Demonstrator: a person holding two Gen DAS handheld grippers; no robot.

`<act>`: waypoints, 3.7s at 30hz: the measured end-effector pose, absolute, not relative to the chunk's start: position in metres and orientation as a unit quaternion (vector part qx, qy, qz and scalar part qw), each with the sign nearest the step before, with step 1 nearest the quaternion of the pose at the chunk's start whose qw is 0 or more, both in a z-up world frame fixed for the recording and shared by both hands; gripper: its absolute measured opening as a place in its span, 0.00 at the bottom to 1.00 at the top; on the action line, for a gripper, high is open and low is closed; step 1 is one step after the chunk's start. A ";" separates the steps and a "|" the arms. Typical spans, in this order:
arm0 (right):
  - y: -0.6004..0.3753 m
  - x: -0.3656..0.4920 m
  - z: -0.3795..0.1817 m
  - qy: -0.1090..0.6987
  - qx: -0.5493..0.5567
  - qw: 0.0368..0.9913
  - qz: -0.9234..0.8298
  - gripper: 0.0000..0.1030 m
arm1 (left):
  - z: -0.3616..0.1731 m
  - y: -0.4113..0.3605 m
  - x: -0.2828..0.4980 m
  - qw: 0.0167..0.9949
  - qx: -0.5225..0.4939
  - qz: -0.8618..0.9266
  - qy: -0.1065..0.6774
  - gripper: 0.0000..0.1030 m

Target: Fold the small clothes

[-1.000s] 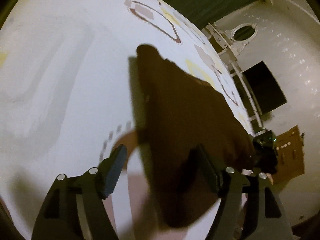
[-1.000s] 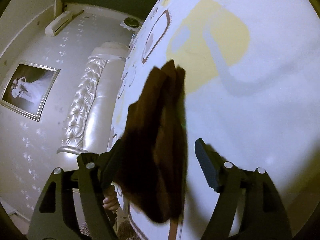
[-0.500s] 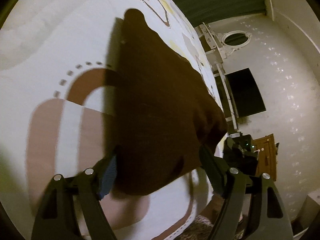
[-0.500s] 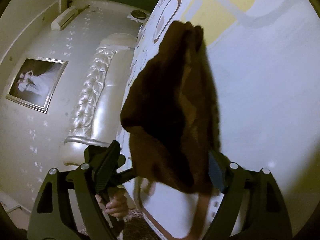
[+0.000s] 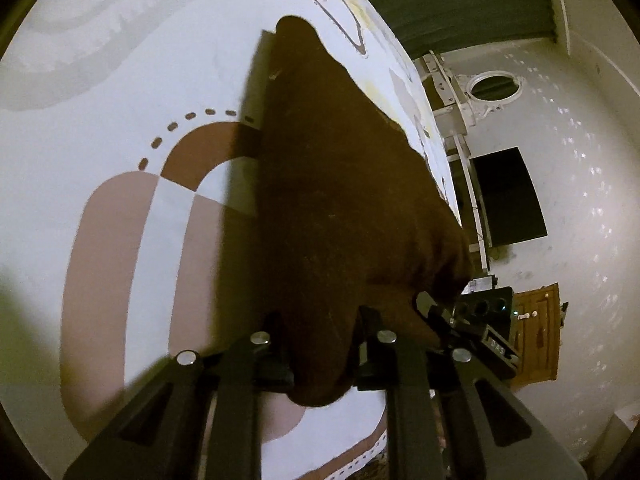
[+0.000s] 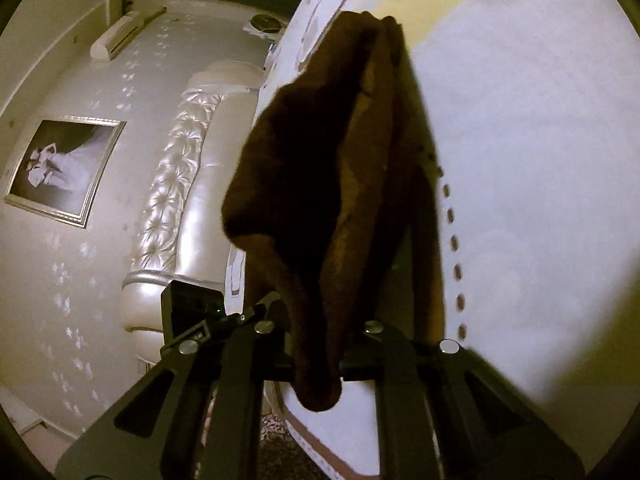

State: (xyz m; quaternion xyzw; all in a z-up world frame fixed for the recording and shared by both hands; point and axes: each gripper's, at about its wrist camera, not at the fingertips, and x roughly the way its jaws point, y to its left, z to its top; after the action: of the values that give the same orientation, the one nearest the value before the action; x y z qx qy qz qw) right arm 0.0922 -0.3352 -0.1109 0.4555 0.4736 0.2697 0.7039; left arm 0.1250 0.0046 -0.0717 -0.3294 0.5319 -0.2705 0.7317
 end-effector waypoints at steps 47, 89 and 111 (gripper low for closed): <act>-0.338 0.060 -0.117 0.480 0.470 0.694 0.259 0.10 | -0.063 0.009 0.093 0.771 -0.268 -0.250 0.521 0.15; -0.348 0.051 -0.128 0.474 0.493 0.688 0.242 0.09 | -0.076 0.014 0.091 0.768 -0.254 -0.251 0.531 0.16; -0.374 0.013 -0.122 0.477 0.503 0.692 0.200 0.10 | -0.058 -0.001 0.051 0.824 -0.113 -0.202 0.517 0.23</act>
State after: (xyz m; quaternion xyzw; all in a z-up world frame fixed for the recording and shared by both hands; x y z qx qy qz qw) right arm 0.0128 -0.3740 -0.1222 0.5034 0.4767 0.2000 0.6924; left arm 0.0511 -0.0012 -0.0577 -0.1131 0.5167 -0.2022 0.8242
